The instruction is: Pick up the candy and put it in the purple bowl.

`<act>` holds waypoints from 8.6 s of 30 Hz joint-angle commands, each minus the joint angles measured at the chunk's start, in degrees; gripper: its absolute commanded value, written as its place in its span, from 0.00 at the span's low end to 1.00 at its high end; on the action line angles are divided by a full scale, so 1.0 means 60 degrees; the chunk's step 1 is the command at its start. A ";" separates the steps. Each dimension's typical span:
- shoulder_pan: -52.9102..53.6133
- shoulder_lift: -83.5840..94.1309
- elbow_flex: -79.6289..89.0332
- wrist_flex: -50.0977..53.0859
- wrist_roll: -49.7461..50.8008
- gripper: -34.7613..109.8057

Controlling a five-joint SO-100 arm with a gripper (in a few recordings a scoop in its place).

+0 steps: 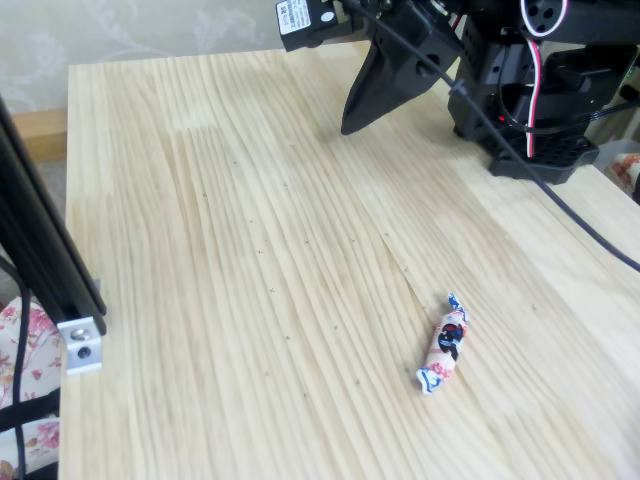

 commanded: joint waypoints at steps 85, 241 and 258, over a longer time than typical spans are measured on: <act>-0.6914 -0.9038 -0.7720 -0.1128 0.2329 0.24; -0.9990 -1.8413 -1.6230 -0.0498 0.7471 0.41; -0.9858 -1.9863 -1.7769 0.0732 0.9858 0.41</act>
